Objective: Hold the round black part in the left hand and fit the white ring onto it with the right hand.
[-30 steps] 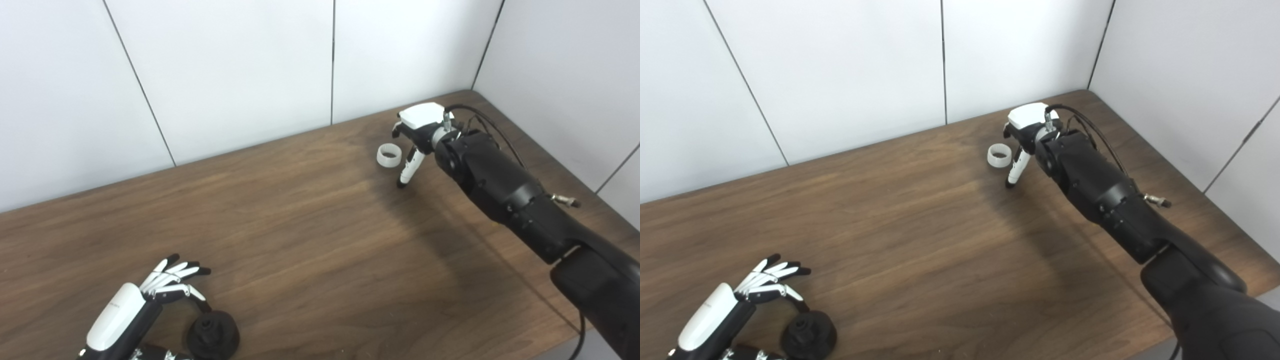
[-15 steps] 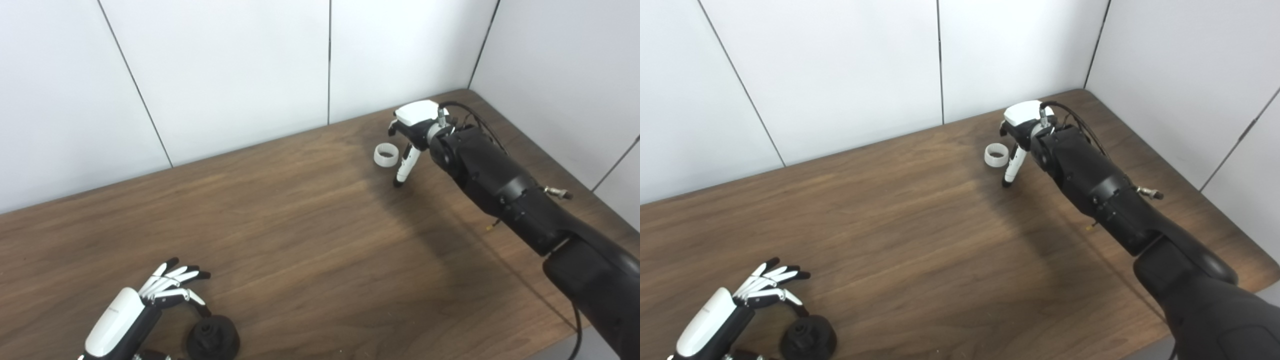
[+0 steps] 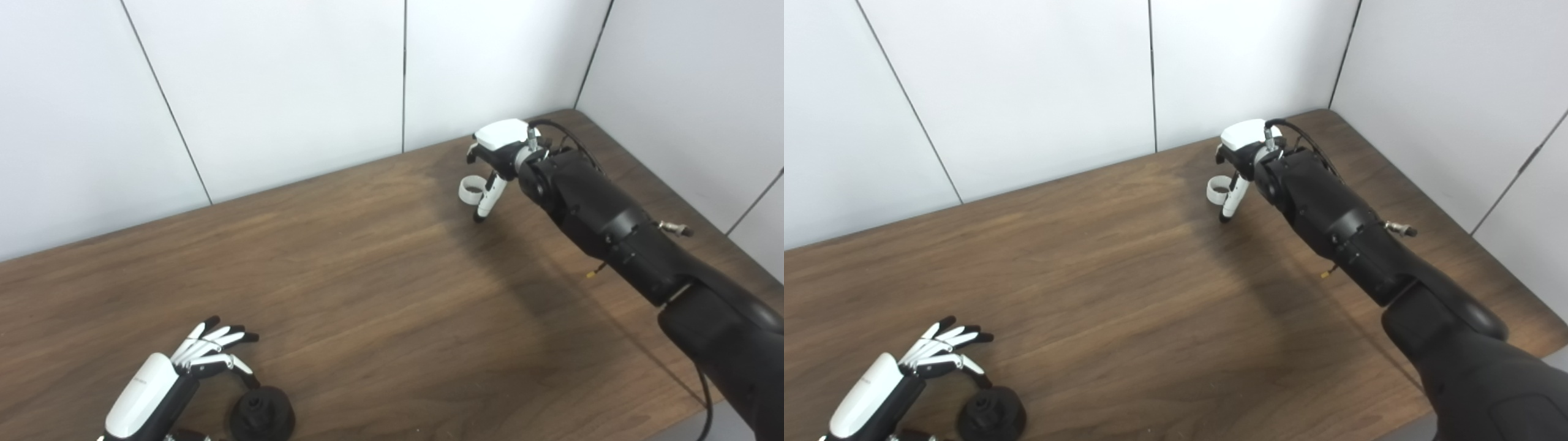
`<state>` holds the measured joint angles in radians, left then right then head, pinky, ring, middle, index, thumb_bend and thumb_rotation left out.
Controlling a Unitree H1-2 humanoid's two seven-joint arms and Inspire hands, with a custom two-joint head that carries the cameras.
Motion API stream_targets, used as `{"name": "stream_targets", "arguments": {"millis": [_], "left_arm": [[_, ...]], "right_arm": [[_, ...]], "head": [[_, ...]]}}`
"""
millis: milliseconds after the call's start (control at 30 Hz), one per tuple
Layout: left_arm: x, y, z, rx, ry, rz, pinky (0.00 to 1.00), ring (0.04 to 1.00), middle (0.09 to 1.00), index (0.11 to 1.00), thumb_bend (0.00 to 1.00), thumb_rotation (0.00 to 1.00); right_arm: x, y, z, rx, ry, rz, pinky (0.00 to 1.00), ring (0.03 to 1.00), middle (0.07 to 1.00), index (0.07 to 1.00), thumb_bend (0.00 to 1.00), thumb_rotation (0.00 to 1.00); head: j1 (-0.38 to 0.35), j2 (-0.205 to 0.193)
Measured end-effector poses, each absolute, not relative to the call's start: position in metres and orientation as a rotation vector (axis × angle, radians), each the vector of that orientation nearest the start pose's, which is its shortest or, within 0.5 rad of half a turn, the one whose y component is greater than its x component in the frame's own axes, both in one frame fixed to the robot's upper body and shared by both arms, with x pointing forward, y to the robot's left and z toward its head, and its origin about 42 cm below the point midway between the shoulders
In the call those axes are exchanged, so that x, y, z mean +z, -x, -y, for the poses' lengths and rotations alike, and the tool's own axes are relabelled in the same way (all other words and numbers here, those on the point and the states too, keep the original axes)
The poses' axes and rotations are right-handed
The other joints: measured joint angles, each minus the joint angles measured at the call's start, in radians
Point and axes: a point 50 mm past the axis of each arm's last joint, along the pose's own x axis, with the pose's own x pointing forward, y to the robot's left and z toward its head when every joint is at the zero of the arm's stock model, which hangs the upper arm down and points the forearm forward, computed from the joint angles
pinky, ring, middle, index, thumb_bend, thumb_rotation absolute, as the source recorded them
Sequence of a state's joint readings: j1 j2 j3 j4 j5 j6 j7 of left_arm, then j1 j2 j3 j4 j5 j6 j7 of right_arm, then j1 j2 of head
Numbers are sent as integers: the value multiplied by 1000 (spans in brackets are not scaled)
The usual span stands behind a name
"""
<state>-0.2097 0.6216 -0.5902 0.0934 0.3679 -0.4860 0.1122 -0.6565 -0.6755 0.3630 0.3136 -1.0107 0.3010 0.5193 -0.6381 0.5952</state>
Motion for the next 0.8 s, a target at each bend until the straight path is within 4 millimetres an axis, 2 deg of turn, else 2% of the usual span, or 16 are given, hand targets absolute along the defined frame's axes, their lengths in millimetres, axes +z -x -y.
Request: {"name": "stream_targets", "arguments": {"millis": [800], "left_arm": [[124,-293,-257,-686,-854,506,1000,900,847,477,510,47]], "right_arm": [[258,-463,363,148,1736,-338,1000,1000,1000,823,931,413]], "head": [[8,3]]}}
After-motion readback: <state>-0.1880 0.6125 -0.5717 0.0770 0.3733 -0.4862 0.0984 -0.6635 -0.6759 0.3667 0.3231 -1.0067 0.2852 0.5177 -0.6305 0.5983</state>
